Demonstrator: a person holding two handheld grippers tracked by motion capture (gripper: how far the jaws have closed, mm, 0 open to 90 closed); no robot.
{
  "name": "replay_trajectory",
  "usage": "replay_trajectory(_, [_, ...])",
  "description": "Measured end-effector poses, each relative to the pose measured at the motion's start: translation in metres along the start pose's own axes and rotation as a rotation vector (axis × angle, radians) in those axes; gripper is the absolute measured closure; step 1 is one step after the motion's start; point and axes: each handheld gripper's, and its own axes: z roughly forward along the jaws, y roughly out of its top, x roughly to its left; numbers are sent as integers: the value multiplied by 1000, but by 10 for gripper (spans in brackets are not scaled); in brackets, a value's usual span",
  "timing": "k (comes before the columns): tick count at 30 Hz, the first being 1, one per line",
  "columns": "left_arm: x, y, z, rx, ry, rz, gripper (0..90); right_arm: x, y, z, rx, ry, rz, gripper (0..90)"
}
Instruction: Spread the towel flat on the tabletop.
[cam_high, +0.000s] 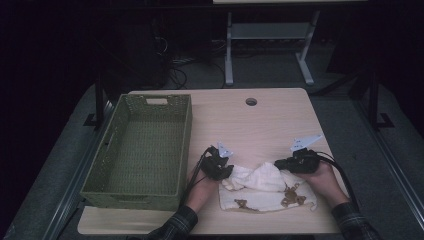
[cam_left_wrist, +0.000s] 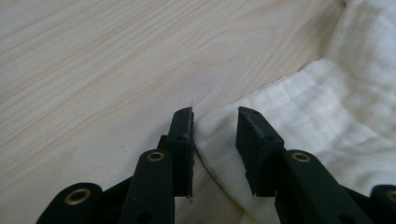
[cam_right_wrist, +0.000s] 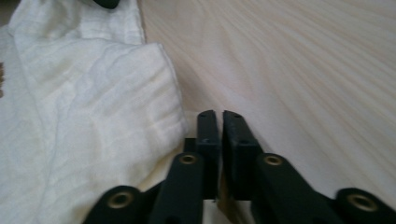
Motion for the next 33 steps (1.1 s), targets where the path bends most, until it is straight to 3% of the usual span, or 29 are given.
replay_trajectory(2, [0,0,0,-1,0,6,666,-1,-1,-4,4,-27,-5,889])
replay_trajectory(8, [0,-1,0,-3,-5,-6,666,-13,-12,-27,-32,-112,52,896])
replay_trajectory(16, [1,-1,0,-5,-8,-9,666,-23,-26,-43,-7,-189,106,893])
replay_trajectory(21, [2,-1,0,-7,-12,-13,666,-30,-29,-51,-70,-180,130,786])
replay_trajectory(25, [2,-1,0,-5,-13,-15,664,-32,-24,-41,-75,-162,133,736])
replay_trajectory(28, [4,-1,-1,-4,-11,-23,635,-32,-23,-33,-24,-167,135,735])
replay_trajectory(33, [7,0,-6,-31,9,-50,611,-34,-27,-32,-25,-154,129,828])
